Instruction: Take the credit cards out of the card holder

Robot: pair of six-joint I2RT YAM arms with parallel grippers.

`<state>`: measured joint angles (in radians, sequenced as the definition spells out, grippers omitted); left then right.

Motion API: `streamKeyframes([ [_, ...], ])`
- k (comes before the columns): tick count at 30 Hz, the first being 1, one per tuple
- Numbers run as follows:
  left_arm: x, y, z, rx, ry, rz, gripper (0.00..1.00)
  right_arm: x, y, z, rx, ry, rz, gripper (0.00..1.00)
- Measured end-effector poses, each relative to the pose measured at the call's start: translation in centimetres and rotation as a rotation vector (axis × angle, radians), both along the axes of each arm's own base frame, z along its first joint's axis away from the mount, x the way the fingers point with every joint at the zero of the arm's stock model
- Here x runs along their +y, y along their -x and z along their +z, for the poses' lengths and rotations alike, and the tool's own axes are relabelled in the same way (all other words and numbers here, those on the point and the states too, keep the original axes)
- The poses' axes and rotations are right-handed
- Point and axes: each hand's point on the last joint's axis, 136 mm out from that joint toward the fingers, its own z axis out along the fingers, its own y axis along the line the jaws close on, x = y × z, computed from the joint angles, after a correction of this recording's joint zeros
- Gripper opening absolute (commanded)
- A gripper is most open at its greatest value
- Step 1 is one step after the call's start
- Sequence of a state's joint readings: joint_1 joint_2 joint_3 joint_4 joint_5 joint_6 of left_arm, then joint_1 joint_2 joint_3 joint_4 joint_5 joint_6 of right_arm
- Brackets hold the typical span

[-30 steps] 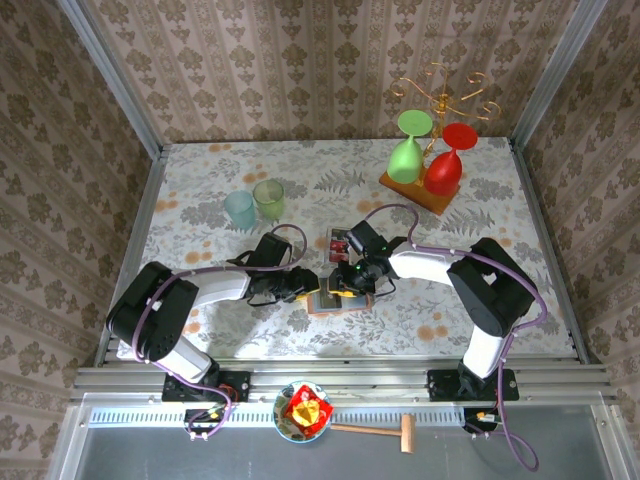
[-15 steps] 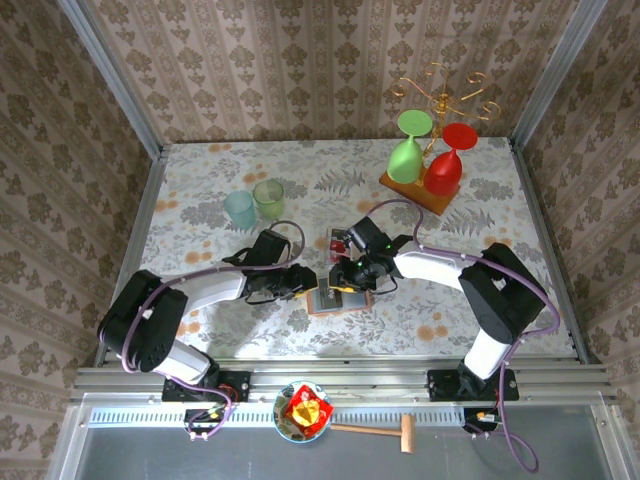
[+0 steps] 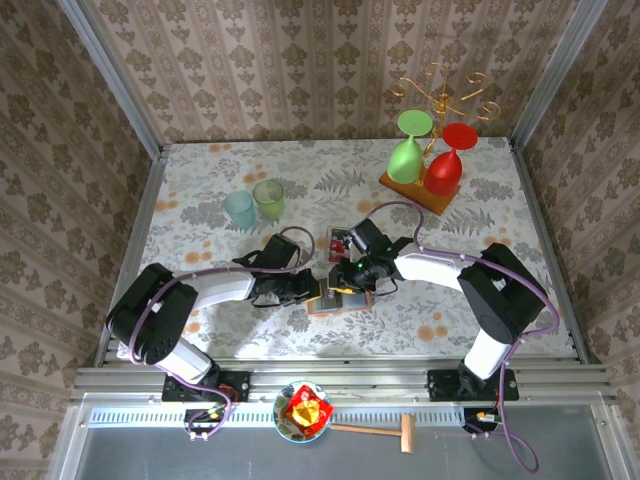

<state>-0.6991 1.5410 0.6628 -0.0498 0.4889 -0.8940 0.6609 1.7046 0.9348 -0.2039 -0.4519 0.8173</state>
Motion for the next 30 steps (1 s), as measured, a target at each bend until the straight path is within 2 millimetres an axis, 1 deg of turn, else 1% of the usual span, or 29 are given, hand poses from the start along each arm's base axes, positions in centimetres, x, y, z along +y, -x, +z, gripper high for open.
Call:
streamKeyframes([
  [7, 0.3, 0.0, -0.3, 0.000, -0.018, 0.007, 0.10, -0.2, 0.0, -0.5, 0.008, 0.007, -0.005, 0.29],
  [11, 0.3, 0.0, -0.5, 0.005, -0.023, 0.008, 0.10, -0.7, -0.1, -0.8, 0.014, 0.011, -0.015, 0.26],
  [18, 0.3, 0.0, -0.7, 0.009, -0.026, 0.008, 0.10, 0.0, 0.0, -0.6, 0.016, -0.044, 0.006, 0.25],
  [26, 0.3, 0.0, -0.7, 0.008, -0.025, 0.007, 0.10, -0.1, 0.2, -1.7, 0.040, -0.031, 0.009, 0.27],
  [30, 0.3, 0.0, -0.7, 0.008, -0.025, 0.007, 0.10, -0.1, 0.2, -1.8, 0.043, -0.027, 0.009, 0.28],
])
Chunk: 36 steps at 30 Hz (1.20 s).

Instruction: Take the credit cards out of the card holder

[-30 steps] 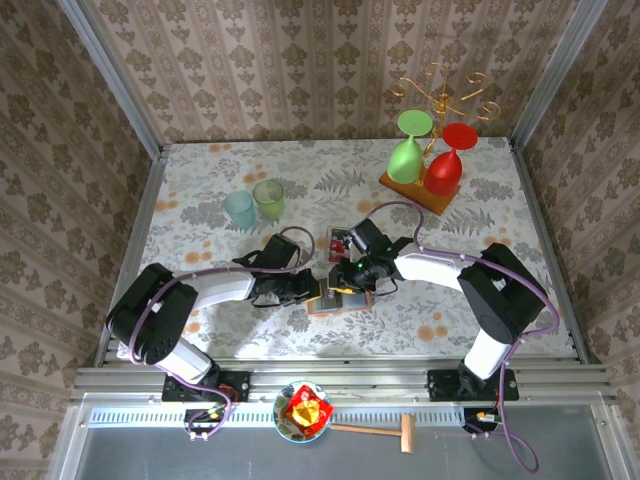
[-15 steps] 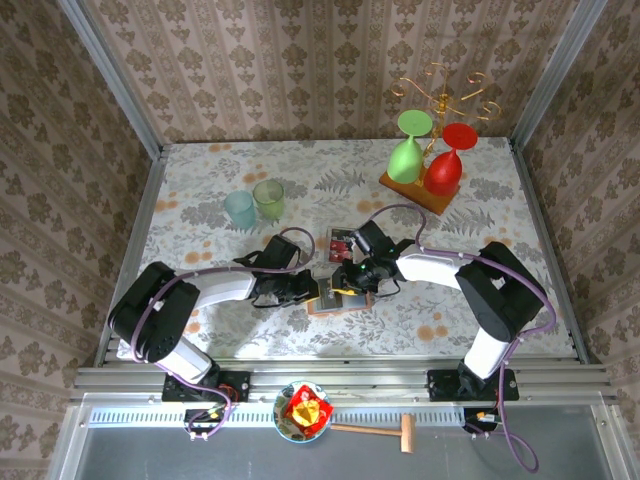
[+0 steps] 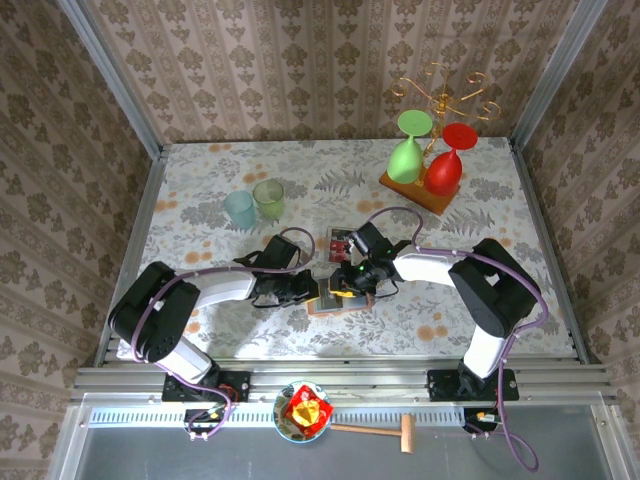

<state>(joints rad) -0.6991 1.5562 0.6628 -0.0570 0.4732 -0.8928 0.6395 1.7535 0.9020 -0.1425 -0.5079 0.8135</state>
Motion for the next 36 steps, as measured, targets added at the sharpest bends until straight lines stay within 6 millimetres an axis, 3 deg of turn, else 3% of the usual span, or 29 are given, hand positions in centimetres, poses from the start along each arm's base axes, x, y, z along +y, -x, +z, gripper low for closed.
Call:
streamKeyframes([
  [27, -0.1, -0.1, 0.2, -0.002, -0.002, -0.006, 0.10, -0.5, -0.2, 0.3, -0.010, 0.033, -0.010, 0.28],
  [36, -0.6, -0.6, 1.5, -0.030, 0.020, -0.010, 0.10, -0.2, -0.7, 2.4, -0.058, -0.003, -0.014, 0.28],
])
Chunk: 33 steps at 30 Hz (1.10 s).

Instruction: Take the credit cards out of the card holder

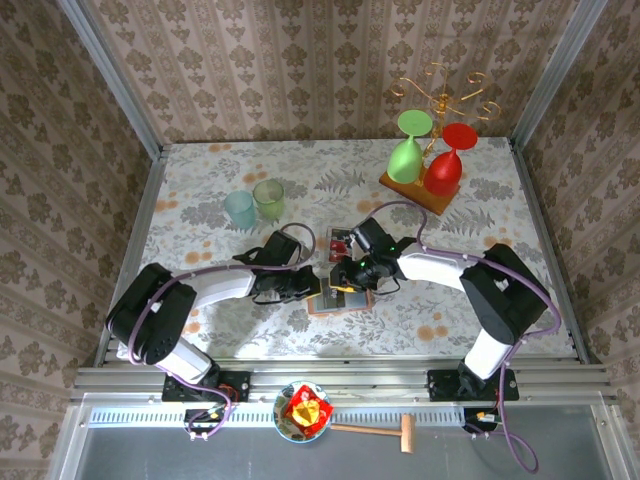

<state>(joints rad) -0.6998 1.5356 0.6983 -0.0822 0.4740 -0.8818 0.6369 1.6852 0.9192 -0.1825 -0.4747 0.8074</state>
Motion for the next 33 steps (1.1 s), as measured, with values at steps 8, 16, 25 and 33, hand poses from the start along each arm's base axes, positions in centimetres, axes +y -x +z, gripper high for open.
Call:
streamKeyframes([
  [8, -0.4, 0.0, 0.3, -0.007, 0.007, -0.009, 0.09, -1.0, -0.1, -0.2, 0.002, 0.001, -0.024, 0.28],
  [16, -0.3, 0.3, -1.0, 0.024, -0.019, -0.013, 0.09, -1.5, 0.1, -0.8, 0.012, 0.006, -0.032, 0.28],
  [25, -0.3, 0.4, -1.3, 0.030, -0.024, -0.014, 0.09, -1.7, 0.4, -1.5, 0.026, 0.014, -0.033, 0.27],
  [33, -0.4, 0.4, -1.5, 0.034, -0.021, -0.017, 0.08, -1.8, 0.6, -2.8, 0.047, 0.027, -0.032, 0.27],
])
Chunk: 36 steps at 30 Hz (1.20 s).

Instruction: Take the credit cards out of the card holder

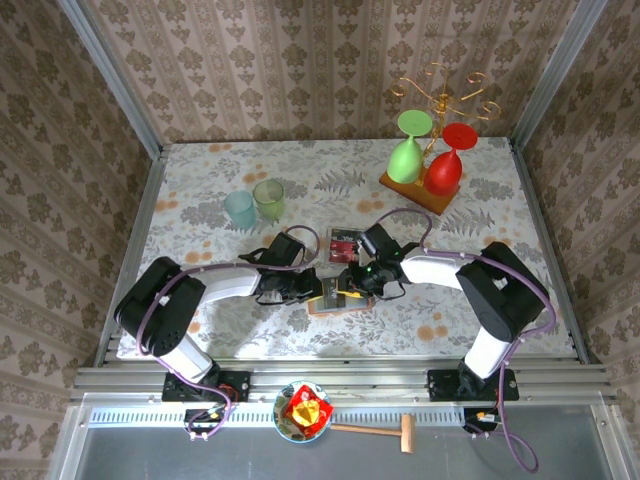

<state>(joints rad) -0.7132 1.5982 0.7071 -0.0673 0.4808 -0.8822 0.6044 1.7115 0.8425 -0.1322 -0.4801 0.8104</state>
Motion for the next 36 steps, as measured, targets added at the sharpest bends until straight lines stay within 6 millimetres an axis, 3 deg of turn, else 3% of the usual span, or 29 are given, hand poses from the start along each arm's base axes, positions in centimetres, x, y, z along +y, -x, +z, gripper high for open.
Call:
streamKeyframes([
  [24, -0.2, 0.1, -0.1, 0.006, 0.010, -0.007, 0.08, 0.5, 0.0, 0.1, 0.002, -0.042, -0.003, 0.11],
  [36, -0.2, 0.1, 0.0, 0.005, 0.011, -0.007, 0.08, -1.4, -0.3, 1.3, -0.029, -0.009, -0.007, 0.09],
])
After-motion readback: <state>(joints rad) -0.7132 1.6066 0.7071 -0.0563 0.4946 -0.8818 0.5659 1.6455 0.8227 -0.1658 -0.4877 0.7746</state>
